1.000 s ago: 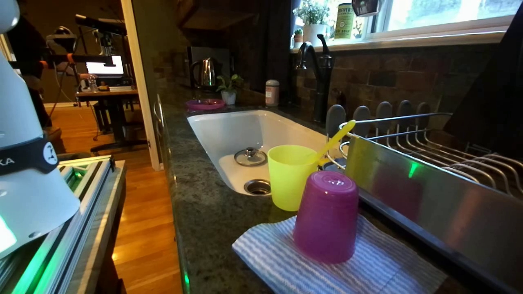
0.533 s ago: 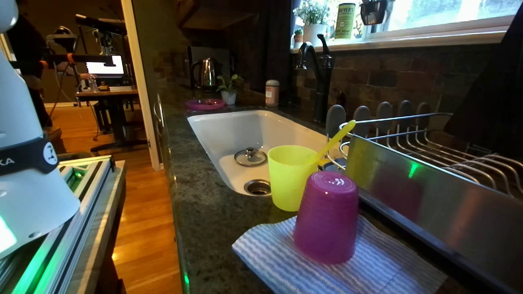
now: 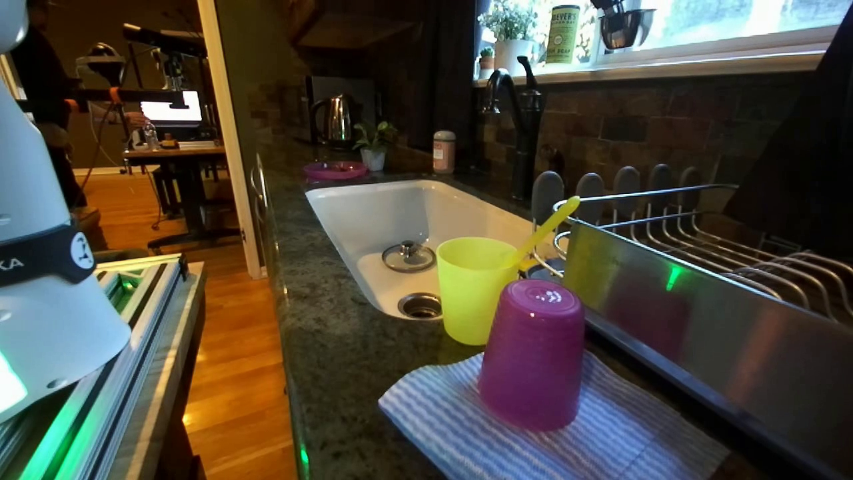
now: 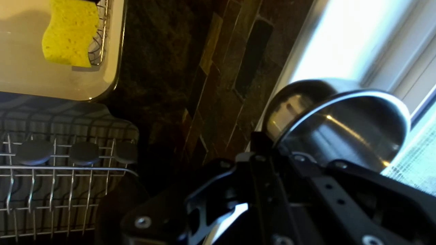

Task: Put the silver bowl on the windowsill

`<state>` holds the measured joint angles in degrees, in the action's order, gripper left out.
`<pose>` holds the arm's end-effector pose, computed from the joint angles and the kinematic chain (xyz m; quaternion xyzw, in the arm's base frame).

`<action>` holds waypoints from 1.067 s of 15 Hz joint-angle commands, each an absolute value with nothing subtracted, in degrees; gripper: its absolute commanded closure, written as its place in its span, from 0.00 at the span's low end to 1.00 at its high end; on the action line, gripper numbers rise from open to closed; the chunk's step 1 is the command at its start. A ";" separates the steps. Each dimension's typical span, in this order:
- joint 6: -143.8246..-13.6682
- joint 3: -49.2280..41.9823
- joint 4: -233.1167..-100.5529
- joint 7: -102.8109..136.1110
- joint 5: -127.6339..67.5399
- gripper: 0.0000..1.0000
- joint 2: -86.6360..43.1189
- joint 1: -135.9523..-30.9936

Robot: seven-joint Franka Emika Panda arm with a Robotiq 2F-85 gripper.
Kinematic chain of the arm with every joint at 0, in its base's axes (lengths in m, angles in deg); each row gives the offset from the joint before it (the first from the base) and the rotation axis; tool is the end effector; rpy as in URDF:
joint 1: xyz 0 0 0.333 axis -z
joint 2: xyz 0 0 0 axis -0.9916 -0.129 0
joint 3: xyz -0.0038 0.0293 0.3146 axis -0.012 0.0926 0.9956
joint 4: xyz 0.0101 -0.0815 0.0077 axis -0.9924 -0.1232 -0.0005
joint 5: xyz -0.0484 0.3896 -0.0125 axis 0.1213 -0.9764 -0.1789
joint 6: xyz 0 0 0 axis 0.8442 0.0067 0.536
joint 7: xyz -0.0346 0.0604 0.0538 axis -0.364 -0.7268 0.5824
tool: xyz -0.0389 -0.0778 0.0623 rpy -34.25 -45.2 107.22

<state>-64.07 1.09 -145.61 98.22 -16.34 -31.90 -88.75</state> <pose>0.7254 0.0717 0.5443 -0.7773 0.5845 -0.2280 0.0455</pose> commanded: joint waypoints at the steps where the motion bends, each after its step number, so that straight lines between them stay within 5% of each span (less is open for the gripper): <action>1: -66.14 1.17 -145.72 99.23 -16.44 0.98 -32.78 -88.91; 16: -71.51 -2.57 -142.97 98.20 -17.28 0.98 -37.12 -92.50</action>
<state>-70.87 -1.04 -144.81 98.26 -16.32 -35.66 -91.24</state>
